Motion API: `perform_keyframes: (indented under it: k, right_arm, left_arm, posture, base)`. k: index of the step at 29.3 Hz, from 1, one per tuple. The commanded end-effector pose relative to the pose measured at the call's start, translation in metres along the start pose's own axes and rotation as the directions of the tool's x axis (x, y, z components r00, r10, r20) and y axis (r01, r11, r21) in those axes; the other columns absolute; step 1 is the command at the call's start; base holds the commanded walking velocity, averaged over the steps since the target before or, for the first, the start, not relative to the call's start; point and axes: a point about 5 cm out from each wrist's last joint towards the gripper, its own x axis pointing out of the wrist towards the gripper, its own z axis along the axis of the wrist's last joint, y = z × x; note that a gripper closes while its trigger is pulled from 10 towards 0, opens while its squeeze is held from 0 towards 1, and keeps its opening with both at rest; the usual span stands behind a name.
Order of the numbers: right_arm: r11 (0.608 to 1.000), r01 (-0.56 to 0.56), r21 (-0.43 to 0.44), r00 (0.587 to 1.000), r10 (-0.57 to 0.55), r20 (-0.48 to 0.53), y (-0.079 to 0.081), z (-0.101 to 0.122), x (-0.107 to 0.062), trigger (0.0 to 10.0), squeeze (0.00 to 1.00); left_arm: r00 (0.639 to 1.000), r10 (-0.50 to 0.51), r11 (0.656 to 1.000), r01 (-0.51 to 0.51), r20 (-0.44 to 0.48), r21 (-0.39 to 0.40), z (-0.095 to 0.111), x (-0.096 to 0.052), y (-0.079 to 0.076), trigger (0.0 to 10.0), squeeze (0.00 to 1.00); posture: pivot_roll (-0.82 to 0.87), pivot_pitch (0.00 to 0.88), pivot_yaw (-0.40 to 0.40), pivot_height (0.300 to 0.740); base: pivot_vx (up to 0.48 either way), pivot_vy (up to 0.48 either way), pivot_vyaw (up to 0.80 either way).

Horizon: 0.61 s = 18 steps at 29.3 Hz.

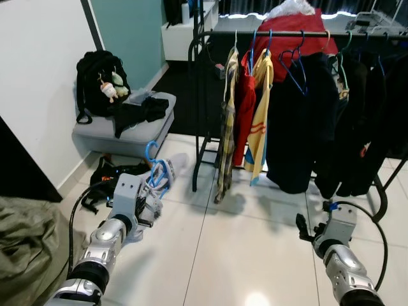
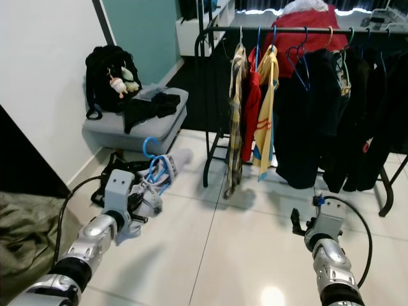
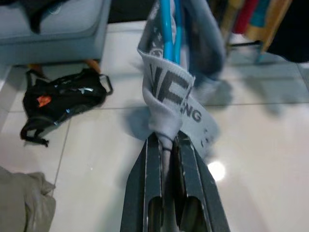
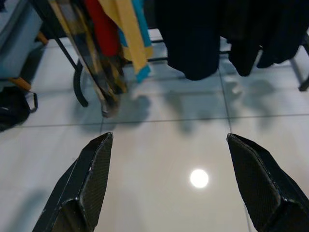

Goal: Hang hanger

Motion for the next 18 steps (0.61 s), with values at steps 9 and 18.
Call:
perform_keyframes:
  k: [9, 18]
  right_arm:
    - [0.990, -0.098, -0.097, 0.990, 0.088, -0.107, 0.016, -0.057, -0.027, 10.0, 0.00]
    - [0.988, -0.109, -0.111, 0.990, 0.097, -0.102, 0.010, -0.063, -0.033, 10.0, 0.00]
  left_arm:
    - [0.998, 0.051, 0.998, -0.053, -0.047, -0.036, -0.043, -0.028, 0.002, 10.0, 0.00]
    - [0.997, 0.066, 0.996, -0.068, -0.035, -0.058, -0.055, -0.042, 0.004, 10.0, 0.00]
  posture:
    - [-0.10, 0.092, 0.053, 0.740]
    - [-0.09, 0.101, 0.033, 0.740]
  base:
    - [0.325, 0.000, 0.00]
    - [0.323, 0.000, 0.00]
